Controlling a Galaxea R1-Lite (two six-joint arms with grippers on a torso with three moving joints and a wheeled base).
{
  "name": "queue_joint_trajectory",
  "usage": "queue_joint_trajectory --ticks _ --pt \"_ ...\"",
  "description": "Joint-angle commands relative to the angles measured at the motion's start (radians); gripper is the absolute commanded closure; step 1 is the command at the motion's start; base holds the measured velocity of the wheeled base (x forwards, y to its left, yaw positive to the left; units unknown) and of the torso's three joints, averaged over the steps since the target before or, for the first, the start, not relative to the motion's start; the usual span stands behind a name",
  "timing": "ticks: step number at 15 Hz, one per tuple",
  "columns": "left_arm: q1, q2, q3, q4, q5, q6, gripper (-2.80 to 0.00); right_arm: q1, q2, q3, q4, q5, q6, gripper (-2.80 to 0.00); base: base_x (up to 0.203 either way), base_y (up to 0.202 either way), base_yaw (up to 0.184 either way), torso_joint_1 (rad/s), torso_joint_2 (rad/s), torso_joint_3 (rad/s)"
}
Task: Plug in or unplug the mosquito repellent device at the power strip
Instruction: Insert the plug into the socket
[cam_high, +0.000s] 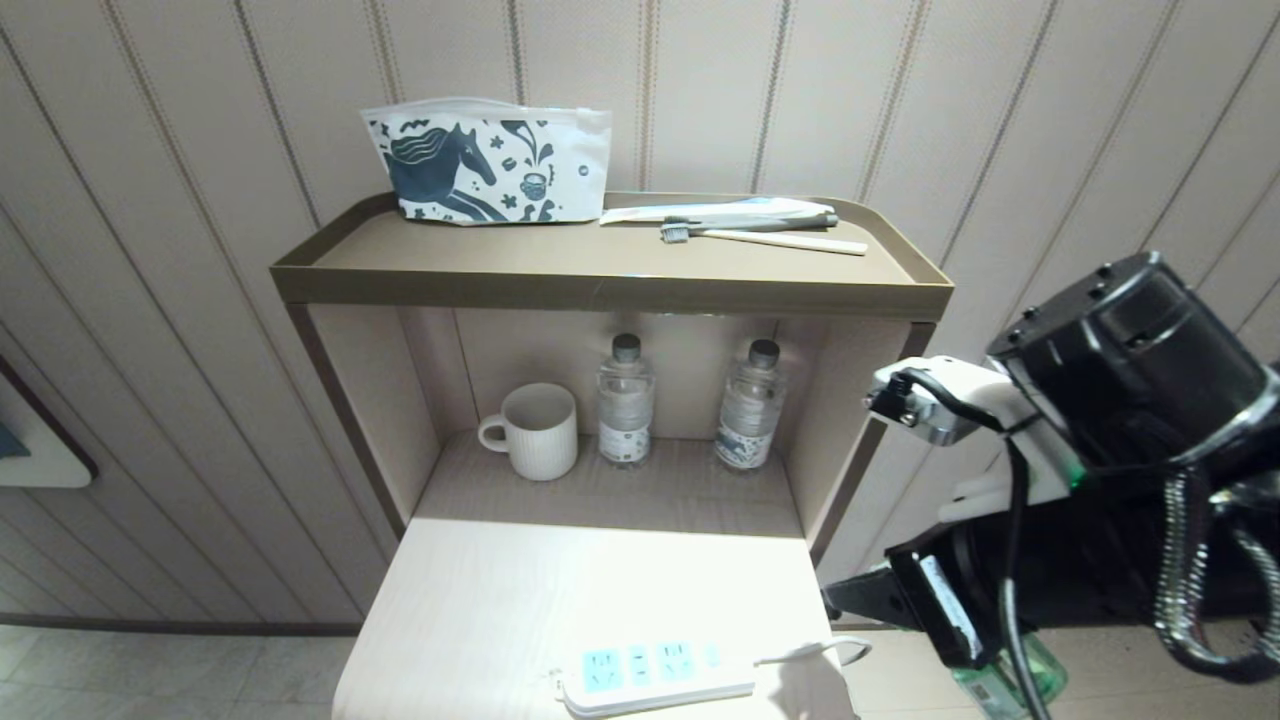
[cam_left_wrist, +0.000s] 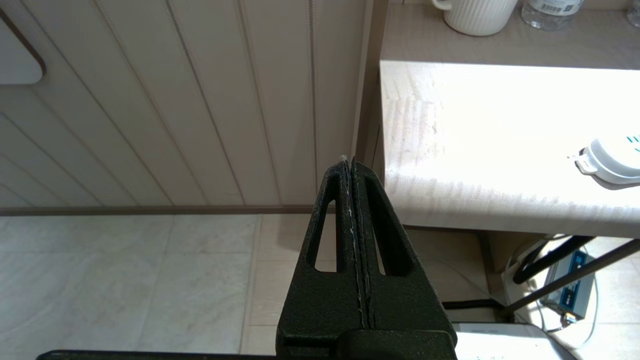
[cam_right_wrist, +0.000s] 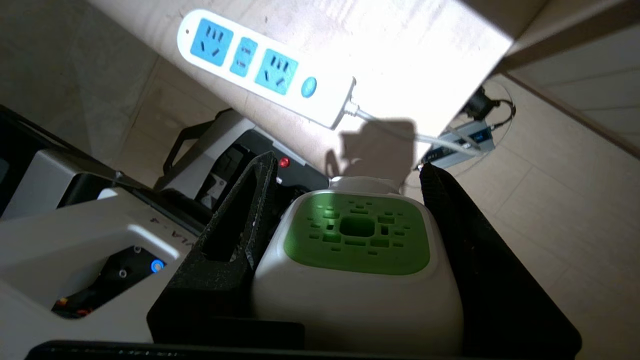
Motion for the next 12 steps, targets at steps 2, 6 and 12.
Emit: queue_joint_trajectory --ticks 2,6,12 --pt "0.000 0.002 0.001 0.007 0.000 0.000 0.00 0.006 0.138 -0.049 -0.010 0.002 -0.040 0.00 0.000 0.000 0.000 0.000 0.00 0.000" --pt "0.000 0.002 0.001 0.007 0.002 -0.008 0.00 0.013 0.236 -0.130 0.040 0.003 -0.088 0.00 0.000 0.000 0.000 0.000 0.00 0.000" --pt "0.000 0.002 0.001 0.005 0.023 -0.023 0.00 0.015 0.350 -0.300 0.218 0.043 -0.070 0.00 0.000 0.000 0.000 0.000 0.00 0.000"
